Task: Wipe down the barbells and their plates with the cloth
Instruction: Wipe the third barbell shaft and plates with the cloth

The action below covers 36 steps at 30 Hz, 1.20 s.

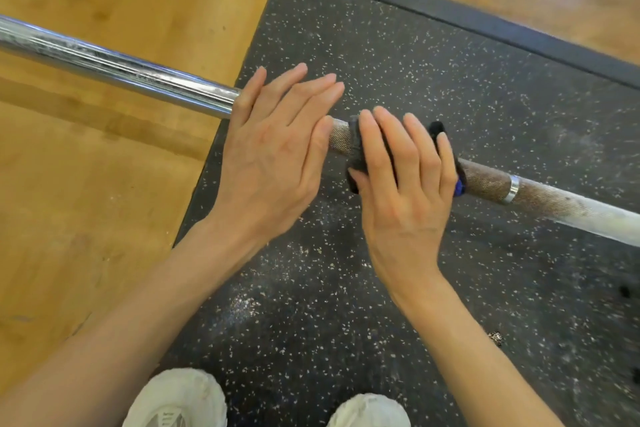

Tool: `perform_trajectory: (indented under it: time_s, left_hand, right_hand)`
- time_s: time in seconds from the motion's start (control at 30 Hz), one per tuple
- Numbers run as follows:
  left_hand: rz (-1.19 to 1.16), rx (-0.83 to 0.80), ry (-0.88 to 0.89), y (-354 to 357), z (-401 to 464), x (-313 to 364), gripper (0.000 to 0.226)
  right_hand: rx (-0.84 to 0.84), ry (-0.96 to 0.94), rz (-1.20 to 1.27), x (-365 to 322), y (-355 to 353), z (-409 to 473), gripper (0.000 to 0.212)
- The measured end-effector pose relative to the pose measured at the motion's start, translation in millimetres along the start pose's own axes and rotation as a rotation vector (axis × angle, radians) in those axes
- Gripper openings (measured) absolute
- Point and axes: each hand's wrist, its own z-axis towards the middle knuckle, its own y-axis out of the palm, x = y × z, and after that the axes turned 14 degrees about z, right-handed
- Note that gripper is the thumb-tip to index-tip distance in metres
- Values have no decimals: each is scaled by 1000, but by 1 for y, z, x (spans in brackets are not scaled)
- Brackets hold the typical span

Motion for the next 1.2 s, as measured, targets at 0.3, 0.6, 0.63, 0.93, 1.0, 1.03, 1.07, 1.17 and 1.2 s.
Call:
perform_trajectory:
  time_s: [0.3, 0.6, 0.63, 0.93, 1.0, 1.03, 1.07, 1.17, 1.2]
  left_hand:
    - [-3, 36, -31, 2, 1, -3, 43]
    - [-8, 47, -39, 3, -1, -3, 44]
    - [-2, 45, -33, 2, -2, -3, 44]
    - [-32, 49, -48, 2, -12, -1, 43]
    - [-26, 50, -47, 1, -14, -1, 44]
    - [-25, 54, -47, 1, -15, -1, 44]
    - [-27, 60, -49, 1, -17, -1, 44]
    - [-53, 84, -64, 2, -20, 1, 44]
    - [-57, 92, -71, 2, -21, 2, 44]
  right_hand:
    - [-19, 12, -39, 1, 5, 10, 42]
    - [-28, 167, -4, -18, 8, 24, 41]
    - [-37, 117, -36, -19, 6, 14, 38]
    - [23, 219, -67, -22, 11, 54, 45]
    - [-61, 140, -22, -27, 6, 28, 43]
    - [-73, 95, -30, -29, 2, 16, 41]
    - [-79, 68, -38, -30, -1, 10, 42]
    - [-135, 38, -50, -27, 3, 31, 51]
    - [-142, 26, -81, -26, 4, 44, 57]
